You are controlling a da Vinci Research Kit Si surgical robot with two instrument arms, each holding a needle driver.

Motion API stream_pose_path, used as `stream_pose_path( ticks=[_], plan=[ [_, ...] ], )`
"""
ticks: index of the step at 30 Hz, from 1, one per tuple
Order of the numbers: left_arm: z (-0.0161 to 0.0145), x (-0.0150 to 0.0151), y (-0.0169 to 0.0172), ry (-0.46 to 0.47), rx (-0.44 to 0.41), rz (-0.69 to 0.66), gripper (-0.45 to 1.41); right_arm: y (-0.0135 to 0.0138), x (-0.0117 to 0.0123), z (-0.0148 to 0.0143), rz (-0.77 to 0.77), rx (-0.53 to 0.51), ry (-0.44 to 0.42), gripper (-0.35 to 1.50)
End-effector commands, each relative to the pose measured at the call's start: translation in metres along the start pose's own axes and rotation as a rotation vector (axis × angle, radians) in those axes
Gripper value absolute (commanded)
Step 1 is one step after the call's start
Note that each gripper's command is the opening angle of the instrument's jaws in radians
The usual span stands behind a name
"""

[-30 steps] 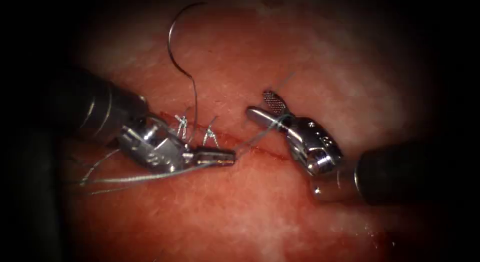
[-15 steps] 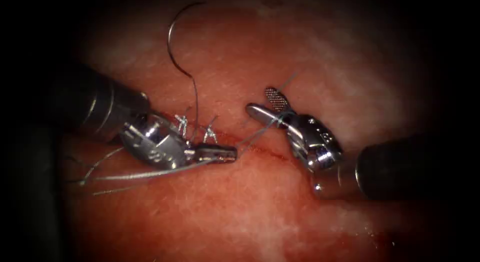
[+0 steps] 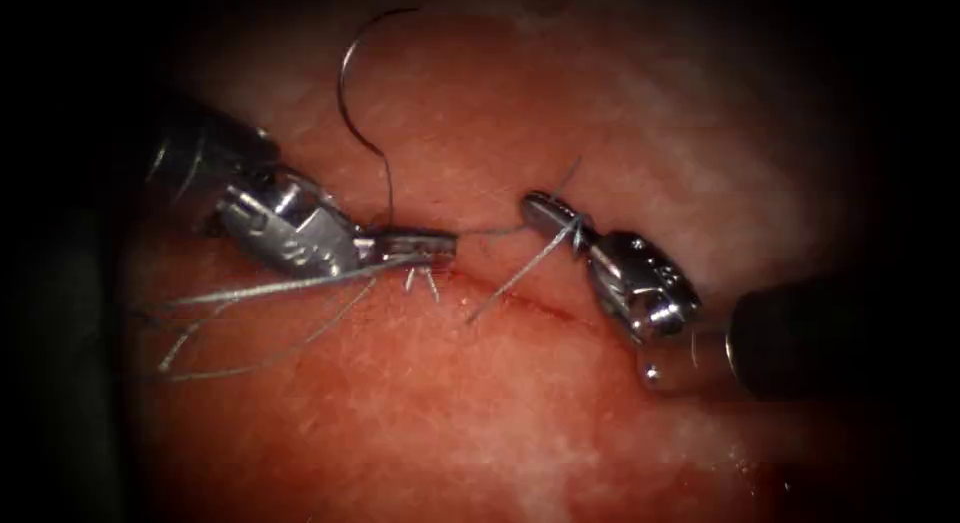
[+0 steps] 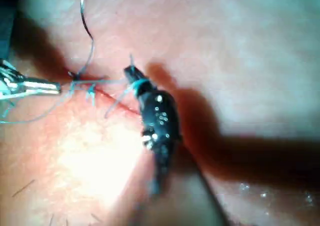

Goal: Wound Closure

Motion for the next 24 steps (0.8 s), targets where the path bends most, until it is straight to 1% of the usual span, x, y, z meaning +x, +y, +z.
stream_pose_path(
  ticks=[1, 7, 13, 20, 24],
  plan=[
    [0.0006, -0.0006, 0.0004, -0.02, 0.01, -0.008, -0.45, -0.0014, -0.0014, -0.0005, -0.008, 0.009, -0.007, -0.35],
    [0.003, -0.0056, -0.0038, -0.077, 0.076, -0.084, -0.45, -0.0035, -0.0023, -0.0011, -0.051, 0.017, -0.02, -0.35],
    [0.0058, -0.0097, -0.0075, -0.105, 0.149, -0.133, -0.45, -0.0053, -0.0032, -0.0012, -0.076, 0.017, -0.026, -0.35],
    [0.0083, -0.0127, -0.0114, -0.107, 0.265, -0.152, -0.45, -0.007, -0.0044, -0.0021, -0.092, 0.012, -0.032, -0.35],
    [0.0091, -0.0139, -0.0137, -0.099, 0.327, -0.162, -0.45, -0.0083, -0.0053, -0.0028, -0.095, 0.012, -0.036, -0.35]
  ],
)
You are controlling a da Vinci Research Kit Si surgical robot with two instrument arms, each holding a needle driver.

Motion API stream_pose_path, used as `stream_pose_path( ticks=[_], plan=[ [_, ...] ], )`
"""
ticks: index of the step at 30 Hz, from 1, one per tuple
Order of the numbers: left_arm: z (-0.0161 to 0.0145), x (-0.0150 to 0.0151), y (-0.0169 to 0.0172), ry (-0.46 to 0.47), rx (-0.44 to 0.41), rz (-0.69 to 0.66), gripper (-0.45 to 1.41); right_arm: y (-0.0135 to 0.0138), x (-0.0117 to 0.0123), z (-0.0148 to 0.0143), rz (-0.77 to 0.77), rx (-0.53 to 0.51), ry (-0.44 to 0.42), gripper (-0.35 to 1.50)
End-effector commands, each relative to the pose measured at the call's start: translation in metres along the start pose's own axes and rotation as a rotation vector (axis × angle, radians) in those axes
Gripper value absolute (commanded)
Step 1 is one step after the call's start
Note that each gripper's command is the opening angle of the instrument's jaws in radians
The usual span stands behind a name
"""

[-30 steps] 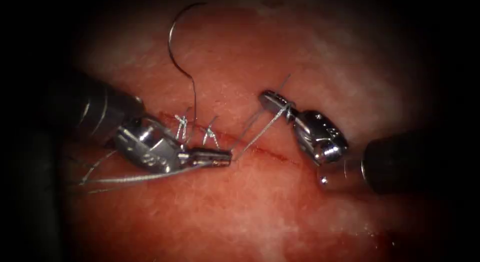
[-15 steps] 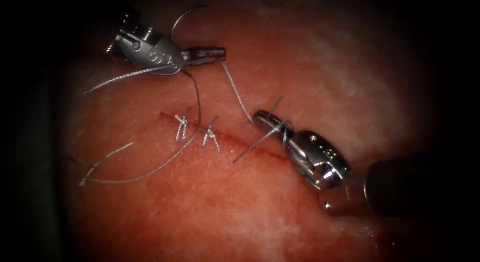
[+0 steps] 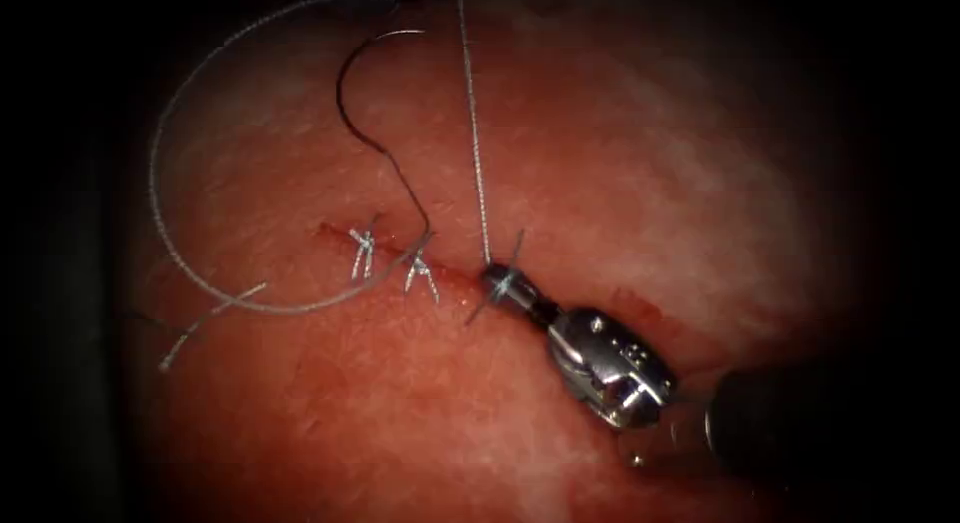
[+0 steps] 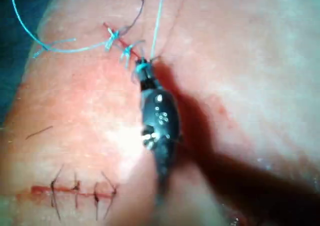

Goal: Wound Closure

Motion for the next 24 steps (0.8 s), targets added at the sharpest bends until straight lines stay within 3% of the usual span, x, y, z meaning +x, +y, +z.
stream_pose_path(
  ticks=[1, 8, 15, 24],
  plan=[
    [0.0005, -0.0004, 0.0006, 0.001, 0.01, -0.005, -0.45, -0.0016, -0.0016, -0.0006, 0.005, 0.006, -0.008, -0.35],
    [0.0018, -0.0007, -0.0034, 0.0, 0.086, 0.0, -0.45, -0.0036, -0.0023, -0.0019, -0.009, 0.025, -0.026, -0.35],
    [0.0026, -0.0008, -0.0059, -0.016, 0.098, 0.003, -0.45, -0.0049, -0.0026, -0.0026, -0.069, 0.054, -0.041, -0.35],
    [0.0036, -0.0016, -0.0077, -0.027, 0.105, 0.02, -0.45, -0.0055, -0.0029, -0.0008, -0.509, 0.241, -0.008, -0.35]
  ],
)
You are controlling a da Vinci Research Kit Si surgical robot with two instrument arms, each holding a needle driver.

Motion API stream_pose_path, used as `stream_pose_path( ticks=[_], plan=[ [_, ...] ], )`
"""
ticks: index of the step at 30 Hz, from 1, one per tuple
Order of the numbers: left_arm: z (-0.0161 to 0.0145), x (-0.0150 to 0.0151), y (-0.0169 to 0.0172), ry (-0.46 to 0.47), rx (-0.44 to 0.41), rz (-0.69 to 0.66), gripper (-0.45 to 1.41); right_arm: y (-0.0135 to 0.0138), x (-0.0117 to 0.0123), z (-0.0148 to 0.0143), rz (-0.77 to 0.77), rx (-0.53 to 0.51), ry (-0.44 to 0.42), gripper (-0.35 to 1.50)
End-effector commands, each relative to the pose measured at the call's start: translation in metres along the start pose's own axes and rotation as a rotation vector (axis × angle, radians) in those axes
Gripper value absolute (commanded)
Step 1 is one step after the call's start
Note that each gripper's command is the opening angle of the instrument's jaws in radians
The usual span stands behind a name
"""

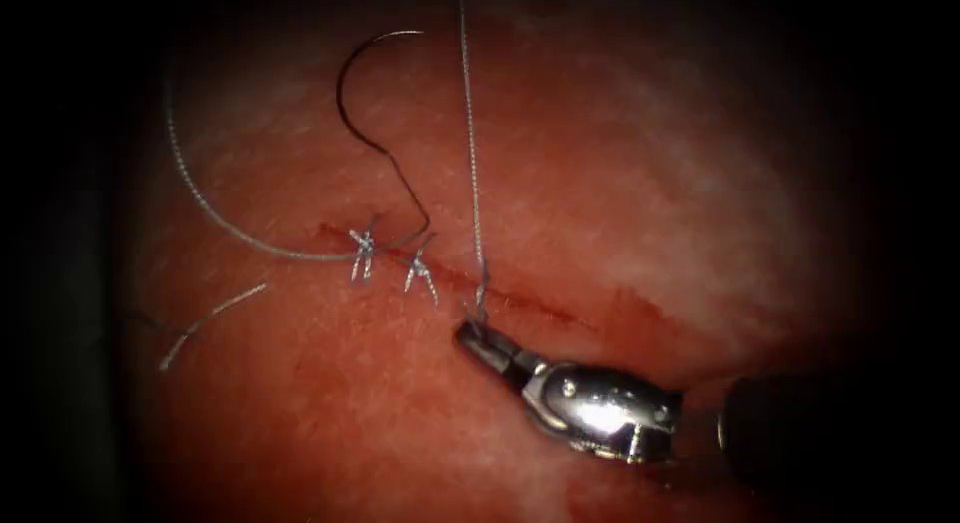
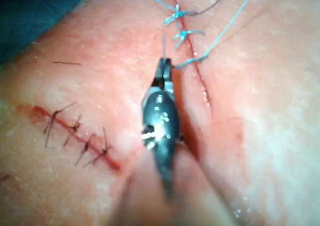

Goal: Wound Closure

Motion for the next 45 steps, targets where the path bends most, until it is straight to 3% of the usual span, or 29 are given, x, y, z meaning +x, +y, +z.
stream_pose_path(
  ticks=[1, 5, 32, 38, 39, 40, 43, 45],
  plan=[
    [0.0004, -0.0003, 0.0007, 0.0, -0.003, 0.004, -0.45, -0.001, -0.0008, 0.0009, -0.061, 0.03, 0.012, -0.35],
    [0.0013, -0.0006, -0.0012, 0.0, 0.009, 0.016, -0.45, -0.0019, -0.0013, 0.001, -0.189, 0.084, 0.048, -0.35],
    [0.0032, -0.0009, -0.0051, -0.008, 0.022, 0.05, -0.45, -0.0054, -0.0027, -0.0013, -0.212, 0.106, 0.023, -0.35],
    [0.0013, 0.0, -0.0029, 0.002, 0.019, 0.029, -0.45, -0.0051, -0.0028, -0.0011, -0.189, 0.103, 0.01, -0.35],
    [0.0, 0.0007, -0.0019, 0.022, 0.007, -0.024, -0.45, -0.0049, -0.0027, -0.001, -0.152, 0.102, 0.007, -0.11],
    [-0.0012, 0.0014, -0.0009, 0.034, 0.002, -0.072, -0.45, -0.0048, -0.0025, -0.001, -0.132, 0.105, 0.003, 0.37],
    [-0.0044, 0.0033, 0.0019, 0.064, -0.066, -0.174, -0.45, -0.0051, -0.0022, -0.0016, -0.125, 0.111, 0.004, 0.88],
    [-0.0065, 0.0046, 0.0037, 0.078, -0.108, -0.214, -0.45, -0.0052, -0.002, -0.002, -0.112, 0.113, 0.003, 1.04]
  ],
)
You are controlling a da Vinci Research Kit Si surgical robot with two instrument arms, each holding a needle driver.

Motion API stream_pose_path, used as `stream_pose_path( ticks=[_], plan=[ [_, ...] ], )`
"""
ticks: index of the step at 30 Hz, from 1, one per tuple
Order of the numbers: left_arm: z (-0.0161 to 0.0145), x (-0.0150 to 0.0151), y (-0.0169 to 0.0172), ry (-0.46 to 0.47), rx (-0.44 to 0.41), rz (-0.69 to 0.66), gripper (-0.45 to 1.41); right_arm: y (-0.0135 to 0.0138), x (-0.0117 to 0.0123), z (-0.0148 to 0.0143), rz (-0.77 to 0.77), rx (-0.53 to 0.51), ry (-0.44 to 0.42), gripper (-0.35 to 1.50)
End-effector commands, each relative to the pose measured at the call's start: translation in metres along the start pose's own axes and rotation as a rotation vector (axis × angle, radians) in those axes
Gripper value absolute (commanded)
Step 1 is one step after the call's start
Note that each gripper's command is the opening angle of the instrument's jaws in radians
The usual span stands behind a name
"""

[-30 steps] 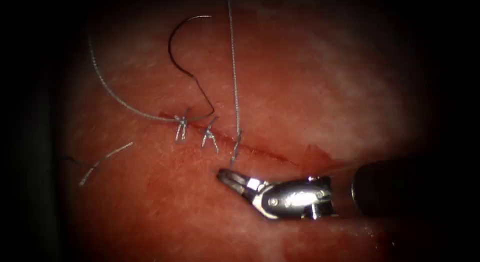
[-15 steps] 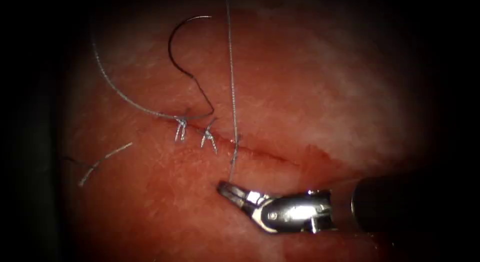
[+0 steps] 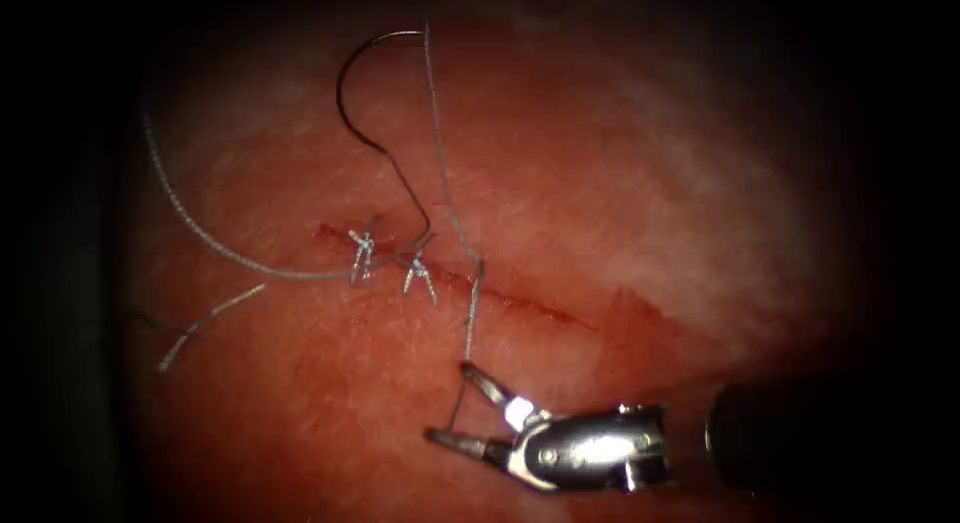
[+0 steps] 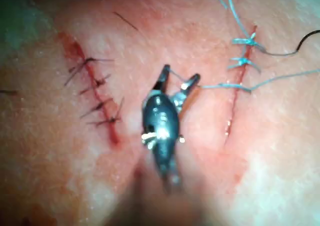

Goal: Wound Closure

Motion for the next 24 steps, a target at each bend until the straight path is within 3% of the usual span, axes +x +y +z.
stream_pose_path(
  ticks=[1, 4, 7, 9, 12, 14, 16, 21, 22, 24],
  plan=[
    [-0.0026, 0.0013, 0.0042, 0.034, -0.058, -0.055, -0.45, -0.0014, -0.0001, -0.0008, 0.035, 0.036, -0.015, 1.2],
    [-0.0073, 0.0048, 0.0087, 0.102, -0.132, -0.136, -0.45, -0.0009, 0.0009, -0.0025, 0.06, 0.106, -0.048, 1.28],
    [-0.0121, 0.0102, 0.0139, 0.219, -0.233, -0.166, -0.45, 0.0017, 0.0032, -0.0045, 0.091, 0.145, -0.055, 1.18],
    [-0.0135, 0.0119, 0.016, 0.267, -0.271, -0.17, -0.45, 0.003, 0.004, -0.0049, 0.108, 0.146, -0.061, 1.08],
    [-0.0169, 0.0147, 0.0212, 0.361, -0.366, -0.163, -0.45, 0.0067, 0.0056, -0.0037, 0.171, 0.138, -0.059, 0.54],
    [-0.0182, 0.0149, 0.0237, 0.369, -0.419, -0.146, -0.45, 0.0096, 0.005, -0.0013, 0.225, 0.114, -0.027, 0.52],
    [-0.0186, 0.0145, 0.0246, 0.37, -0.432, -0.136, -0.45, 0.0108, 0.0041, 0.0, 0.251, 0.122, -0.023, 0.52],
    [-0.0188, 0.0116, 0.0275, 0.365, -0.477, -0.108, -0.45, 0.0125, 0.0016, 0.0038, 0.325, 0.222, 0.028, 0.15],
    [-0.0188, 0.0107, 0.0283, 0.358, -0.491, -0.106, -0.45, 0.0131, 0.0016, 0.0042, 0.341, 0.246, 0.065, 0.05],
    [-0.0188, 0.0093, 0.0294, 0.34, -0.517, -0.1, -0.45, 0.014, 0.0015, 0.0048, 0.392, 0.245, 0.145, 0.03]
  ],
)
